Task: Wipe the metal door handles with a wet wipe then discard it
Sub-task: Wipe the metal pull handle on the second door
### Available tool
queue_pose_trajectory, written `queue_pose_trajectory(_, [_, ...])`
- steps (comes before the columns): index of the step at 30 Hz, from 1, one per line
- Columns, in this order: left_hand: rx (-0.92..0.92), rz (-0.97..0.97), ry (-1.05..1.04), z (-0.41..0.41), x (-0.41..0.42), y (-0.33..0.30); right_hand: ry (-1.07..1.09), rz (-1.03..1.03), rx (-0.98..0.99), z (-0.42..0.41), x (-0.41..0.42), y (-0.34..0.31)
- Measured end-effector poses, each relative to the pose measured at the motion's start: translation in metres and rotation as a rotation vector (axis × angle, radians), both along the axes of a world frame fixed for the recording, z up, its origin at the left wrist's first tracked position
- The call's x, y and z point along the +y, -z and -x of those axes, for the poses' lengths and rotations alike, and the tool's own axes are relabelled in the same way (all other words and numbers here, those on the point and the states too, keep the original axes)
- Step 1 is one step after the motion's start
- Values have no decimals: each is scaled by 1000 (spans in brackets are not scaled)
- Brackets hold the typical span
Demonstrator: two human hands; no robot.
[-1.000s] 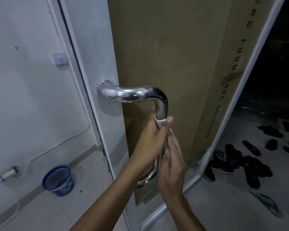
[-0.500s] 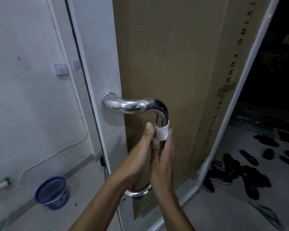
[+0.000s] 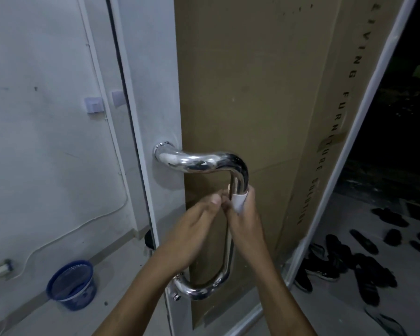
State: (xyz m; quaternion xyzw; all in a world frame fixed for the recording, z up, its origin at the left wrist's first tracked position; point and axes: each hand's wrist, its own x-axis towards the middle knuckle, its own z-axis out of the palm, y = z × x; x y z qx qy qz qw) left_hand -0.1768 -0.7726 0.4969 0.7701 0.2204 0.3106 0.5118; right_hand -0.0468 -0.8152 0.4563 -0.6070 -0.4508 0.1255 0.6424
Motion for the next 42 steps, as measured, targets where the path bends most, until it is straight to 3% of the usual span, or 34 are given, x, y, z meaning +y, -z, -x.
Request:
queue_pose_trajectory(5, [-108,-399,-156,37,1,11,-102,22,-50,-20,5,-19])
queue_pose_trajectory(11, [-424,-565,-491,65,8,6,-159,-101,-163,-21,6,-50])
queue_pose_trajectory(14, [-549,-500,-616,69,16,6,-69,-135,-335,-16,8,-65])
queue_pose_trajectory(16, [-556,-369,-640,68,21,5,39,-165,-572,-10,10,-76])
queue_pose_trajectory(21, [-465,-89,-501,58,34,6,236,-128,-1045,18,11,-99])
queue_pose_trajectory(30, [-555,-21,-455,50,42,13,546,147,-1485,76,24,-97])
queue_pose_trajectory(33, [-557,-13,-457,51,45,12,584,165,-1532,83,27,-95])
queue_pose_trajectory(37, [-513,-19,-438,54,45,11,481,92,-1533,64,20,-95])
queue_pose_trajectory(42, [-454,-3,-420,58,42,9,356,-125,-1124,29,10,-96])
